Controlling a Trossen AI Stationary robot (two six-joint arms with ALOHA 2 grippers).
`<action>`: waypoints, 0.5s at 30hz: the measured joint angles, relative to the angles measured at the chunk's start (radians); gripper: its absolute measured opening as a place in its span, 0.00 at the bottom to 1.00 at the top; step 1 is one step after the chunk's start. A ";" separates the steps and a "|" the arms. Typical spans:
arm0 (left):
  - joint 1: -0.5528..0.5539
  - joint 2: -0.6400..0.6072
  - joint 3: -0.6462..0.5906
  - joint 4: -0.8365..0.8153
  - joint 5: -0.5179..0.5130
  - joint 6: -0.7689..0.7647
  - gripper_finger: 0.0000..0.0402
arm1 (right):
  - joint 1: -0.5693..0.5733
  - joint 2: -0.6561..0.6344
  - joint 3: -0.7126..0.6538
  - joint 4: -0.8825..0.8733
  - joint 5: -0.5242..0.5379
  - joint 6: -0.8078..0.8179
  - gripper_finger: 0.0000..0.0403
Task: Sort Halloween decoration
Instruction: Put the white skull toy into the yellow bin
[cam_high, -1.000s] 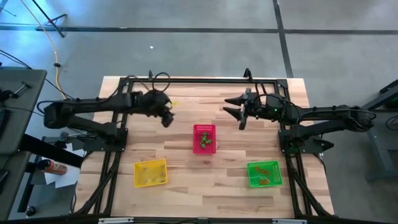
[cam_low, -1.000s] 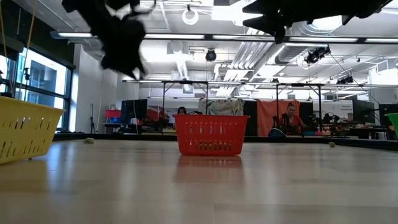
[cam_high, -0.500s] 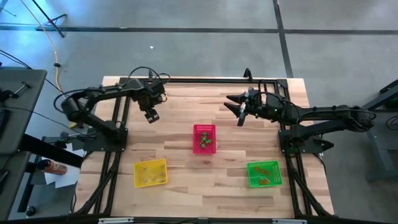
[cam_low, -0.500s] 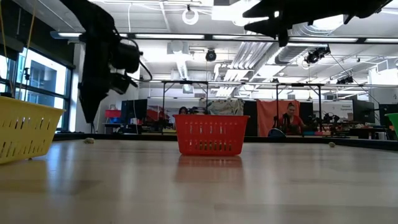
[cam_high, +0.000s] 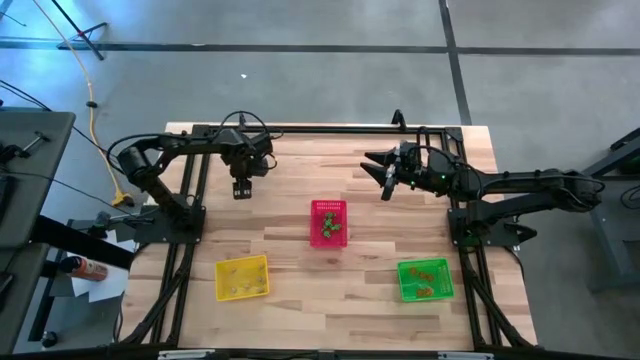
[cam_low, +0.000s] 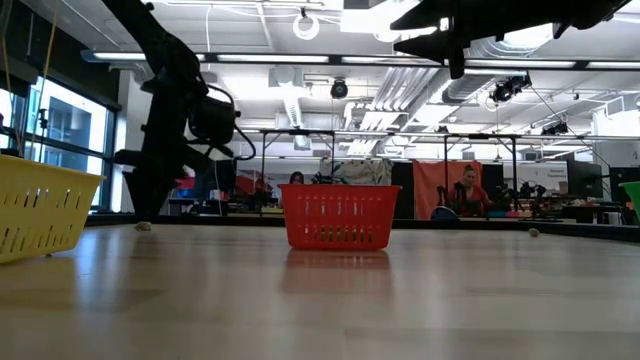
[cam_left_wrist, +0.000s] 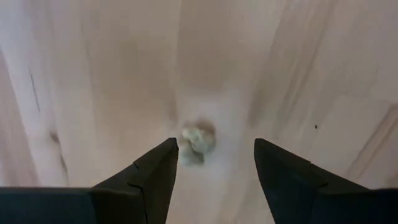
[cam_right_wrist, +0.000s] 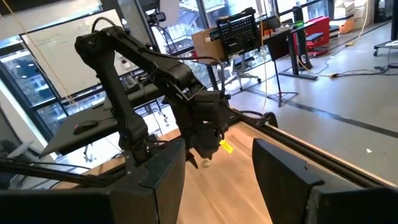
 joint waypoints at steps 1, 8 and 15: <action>0.000 0.000 0.000 0.013 0.000 0.038 0.50 | 0.000 0.000 0.000 0.000 0.000 0.003 0.45; 0.024 0.000 -0.010 0.031 0.001 0.236 0.50 | 0.000 0.000 0.000 -0.037 0.000 0.072 0.45; 0.054 0.000 -0.057 0.066 -0.001 0.319 0.50 | 0.001 0.000 0.000 -0.104 0.000 0.080 0.45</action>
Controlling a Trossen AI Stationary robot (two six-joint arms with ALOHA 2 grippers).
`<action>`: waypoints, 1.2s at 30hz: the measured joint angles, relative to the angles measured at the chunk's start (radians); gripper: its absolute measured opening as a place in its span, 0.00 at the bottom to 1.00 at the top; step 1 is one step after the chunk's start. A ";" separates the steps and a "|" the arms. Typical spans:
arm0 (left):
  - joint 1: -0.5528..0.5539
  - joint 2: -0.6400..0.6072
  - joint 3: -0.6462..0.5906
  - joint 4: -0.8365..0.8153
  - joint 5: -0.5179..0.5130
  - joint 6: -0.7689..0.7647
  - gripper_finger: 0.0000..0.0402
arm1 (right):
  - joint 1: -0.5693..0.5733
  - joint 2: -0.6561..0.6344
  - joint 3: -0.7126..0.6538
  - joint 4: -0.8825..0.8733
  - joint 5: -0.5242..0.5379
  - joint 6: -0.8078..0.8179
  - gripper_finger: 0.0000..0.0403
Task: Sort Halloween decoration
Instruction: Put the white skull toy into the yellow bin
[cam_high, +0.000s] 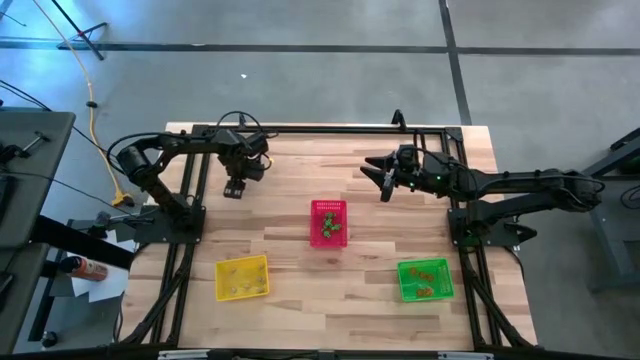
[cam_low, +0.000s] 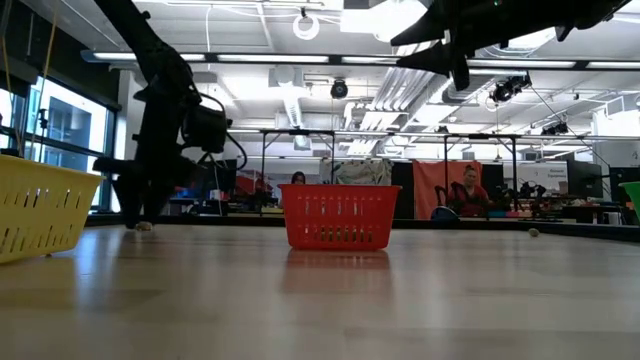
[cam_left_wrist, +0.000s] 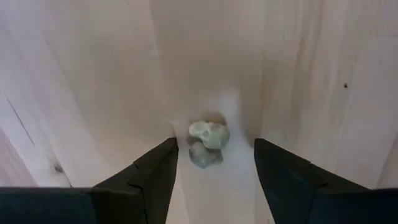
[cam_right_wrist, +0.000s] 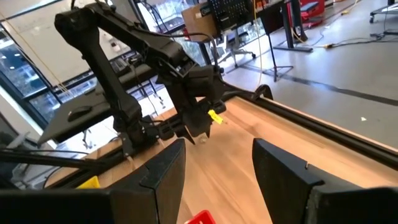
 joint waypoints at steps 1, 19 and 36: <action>0.000 0.000 0.000 0.008 0.001 -0.001 0.50 | 0.000 0.000 0.000 -0.003 0.000 0.000 0.45; 0.030 -0.004 -0.041 0.062 0.047 0.045 0.47 | -0.001 0.000 0.000 -0.006 0.000 -0.003 0.45; 0.030 -0.002 -0.039 0.047 0.051 -0.021 0.11 | -0.001 0.000 0.000 -0.006 0.000 0.050 0.45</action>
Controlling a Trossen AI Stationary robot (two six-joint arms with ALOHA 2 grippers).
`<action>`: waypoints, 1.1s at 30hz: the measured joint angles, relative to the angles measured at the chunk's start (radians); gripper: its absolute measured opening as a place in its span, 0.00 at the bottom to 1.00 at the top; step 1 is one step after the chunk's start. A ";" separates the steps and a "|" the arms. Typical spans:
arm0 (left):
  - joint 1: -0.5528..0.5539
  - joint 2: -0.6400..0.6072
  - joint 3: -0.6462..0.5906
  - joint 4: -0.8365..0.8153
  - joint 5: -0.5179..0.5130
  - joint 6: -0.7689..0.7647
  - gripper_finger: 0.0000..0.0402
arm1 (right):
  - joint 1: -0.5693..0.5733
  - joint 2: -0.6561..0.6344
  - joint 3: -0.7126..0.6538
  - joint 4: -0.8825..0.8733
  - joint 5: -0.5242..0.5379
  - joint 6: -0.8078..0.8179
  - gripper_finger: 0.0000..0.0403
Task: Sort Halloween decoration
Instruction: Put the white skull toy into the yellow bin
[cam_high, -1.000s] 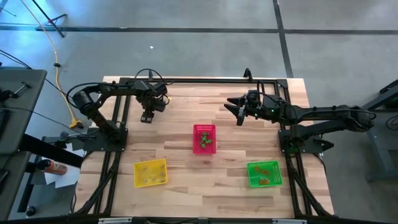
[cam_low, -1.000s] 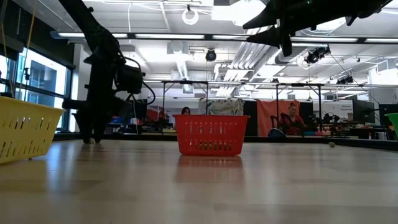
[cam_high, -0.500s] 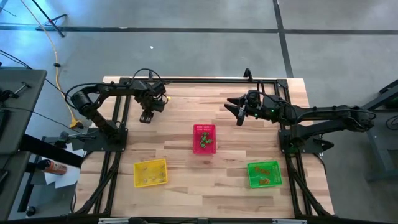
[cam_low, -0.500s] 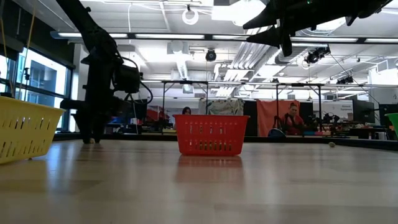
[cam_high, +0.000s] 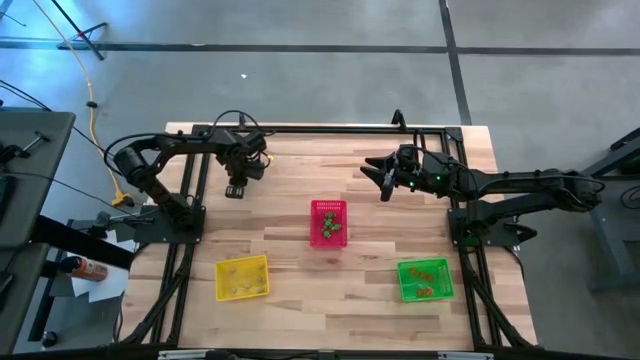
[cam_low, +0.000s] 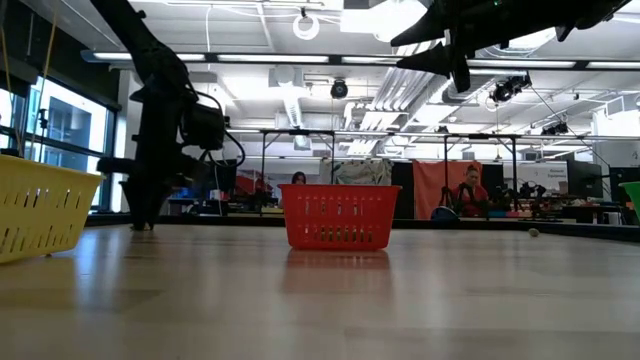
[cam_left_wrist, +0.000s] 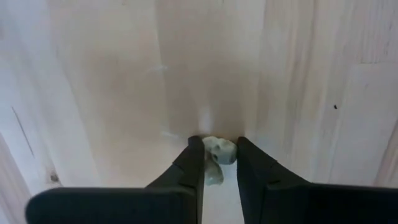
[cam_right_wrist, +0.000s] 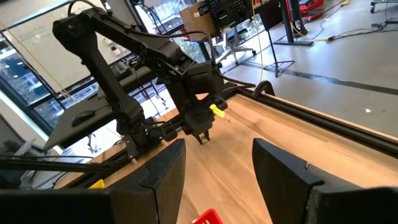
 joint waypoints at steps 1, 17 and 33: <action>0.000 0.001 0.004 -0.004 0.000 -0.008 0.10 | 0.000 0.000 0.000 0.000 0.000 0.000 0.45; 0.001 0.005 0.114 -0.076 -0.006 -0.043 0.09 | 0.000 0.000 0.000 0.000 0.000 0.000 0.45; 0.001 0.003 0.115 -0.099 0.001 -0.043 0.09 | 0.000 0.000 0.000 -0.048 0.000 0.003 0.45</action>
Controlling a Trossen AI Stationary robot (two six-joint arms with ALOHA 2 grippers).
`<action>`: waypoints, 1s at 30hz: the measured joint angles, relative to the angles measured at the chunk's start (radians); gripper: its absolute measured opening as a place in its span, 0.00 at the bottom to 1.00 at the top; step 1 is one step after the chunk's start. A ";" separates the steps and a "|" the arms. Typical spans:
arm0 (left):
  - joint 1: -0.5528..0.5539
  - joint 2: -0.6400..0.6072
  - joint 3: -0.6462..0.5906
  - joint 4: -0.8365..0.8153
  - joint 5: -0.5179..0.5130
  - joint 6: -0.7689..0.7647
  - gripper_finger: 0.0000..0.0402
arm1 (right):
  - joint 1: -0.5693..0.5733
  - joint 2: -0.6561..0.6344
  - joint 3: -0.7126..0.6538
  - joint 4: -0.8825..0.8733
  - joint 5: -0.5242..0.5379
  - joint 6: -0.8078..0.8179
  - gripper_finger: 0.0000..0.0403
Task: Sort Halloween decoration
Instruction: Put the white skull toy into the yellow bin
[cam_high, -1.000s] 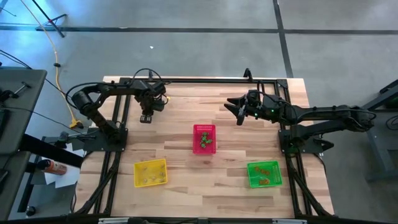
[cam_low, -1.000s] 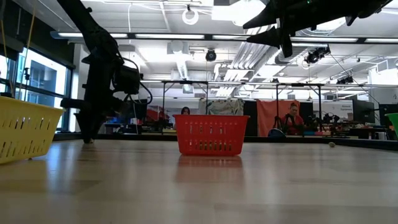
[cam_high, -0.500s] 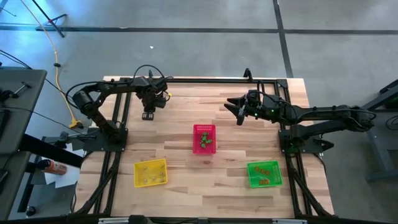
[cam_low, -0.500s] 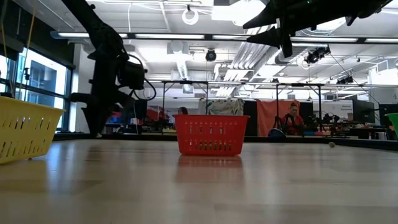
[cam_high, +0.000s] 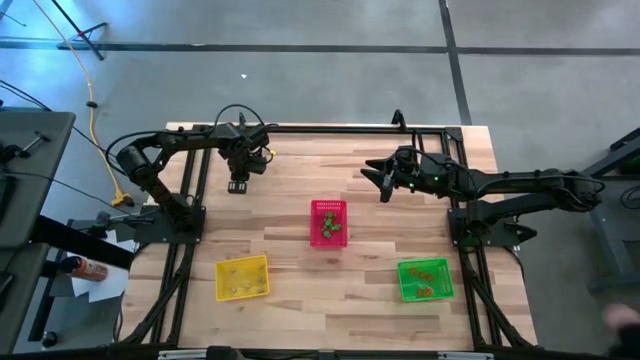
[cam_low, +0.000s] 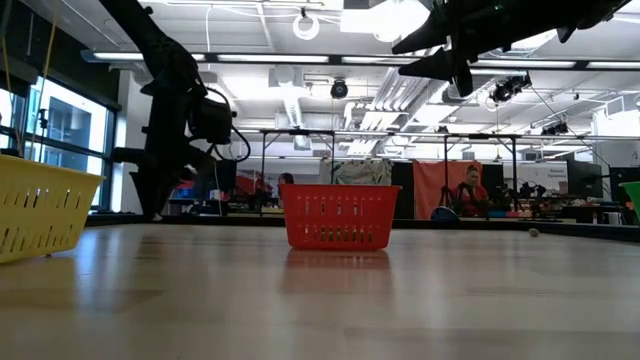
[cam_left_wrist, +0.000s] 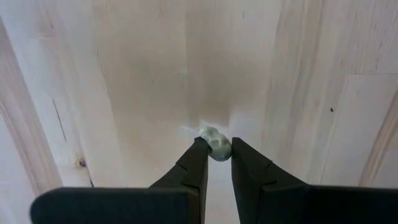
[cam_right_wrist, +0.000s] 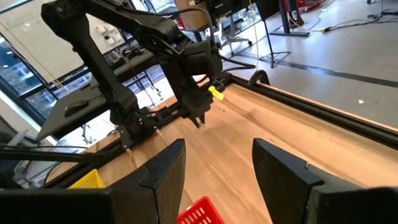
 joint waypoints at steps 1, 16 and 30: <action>0.000 0.000 0.000 0.000 0.000 0.000 0.09 | 0.000 0.000 0.000 0.000 0.000 0.000 0.45; 0.000 -0.095 0.001 0.040 0.054 -0.026 0.09 | 0.000 0.000 0.000 0.002 0.000 -0.003 0.45; -0.002 -0.294 0.001 0.237 0.250 -0.195 0.09 | 0.000 0.000 0.000 0.004 0.000 -0.003 0.45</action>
